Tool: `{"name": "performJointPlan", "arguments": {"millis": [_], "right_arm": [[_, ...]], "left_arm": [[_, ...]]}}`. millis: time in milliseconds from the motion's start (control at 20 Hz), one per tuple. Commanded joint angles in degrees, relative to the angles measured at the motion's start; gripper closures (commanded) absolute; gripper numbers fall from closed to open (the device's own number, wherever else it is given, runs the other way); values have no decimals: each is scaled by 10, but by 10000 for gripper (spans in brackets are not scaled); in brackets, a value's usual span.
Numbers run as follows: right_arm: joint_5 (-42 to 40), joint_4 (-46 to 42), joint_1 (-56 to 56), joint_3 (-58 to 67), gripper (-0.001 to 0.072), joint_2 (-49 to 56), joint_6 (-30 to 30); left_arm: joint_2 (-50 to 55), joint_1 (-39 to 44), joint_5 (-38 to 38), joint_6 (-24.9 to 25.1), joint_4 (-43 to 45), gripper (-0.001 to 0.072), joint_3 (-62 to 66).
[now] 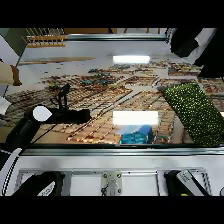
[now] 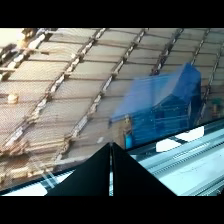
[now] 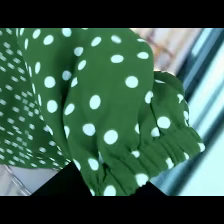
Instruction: Fold the clothes and pants, and hang the long-sleeved shirts on hangers.
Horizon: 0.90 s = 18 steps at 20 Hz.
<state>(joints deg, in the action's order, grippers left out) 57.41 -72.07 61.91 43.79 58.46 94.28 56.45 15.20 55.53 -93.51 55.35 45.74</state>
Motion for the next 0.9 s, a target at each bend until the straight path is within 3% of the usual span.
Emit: {"name": "performJointPlan", "arguments": {"millis": [0, 100, 150, 250, 300, 400, 500, 600, 850], "right_arm": [[42, -47, 4, -61, 706, -45, 20], [61, -70, 4, -62, 703, -49, 19], [66, -80, 4, -62, 657, -49, 17], [67, -102, 4, -58, 130, -49, 3], [70, -130, 4, -45, 68, -49, -7], [79, -205, 4, 7, 68, -49, -15], [59, -204, 3, 73, 68, -55, -15], [18, -139, -27, 118, 68, -71, -17], [-21, 88, -260, 128, 67, -90, -124]], "left_arm": [[0, 0, -1, 0, 2, 705, 0], [0, 0, -1, 0, 2, 705, 0], [0, 0, -1, 0, 2, 705, 0], [0, 0, 0, 0, 2, 705, 0], [0, 0, 0, 0, 2, 705, 0], [0, 0, 0, 0, 2, 705, 0], [0, 0, -1, 0, 2, 705, 0], [0, 0, -2, 0, 2, 705, 0], [0, -1, -14, 0, 2, 705, 0]]}}
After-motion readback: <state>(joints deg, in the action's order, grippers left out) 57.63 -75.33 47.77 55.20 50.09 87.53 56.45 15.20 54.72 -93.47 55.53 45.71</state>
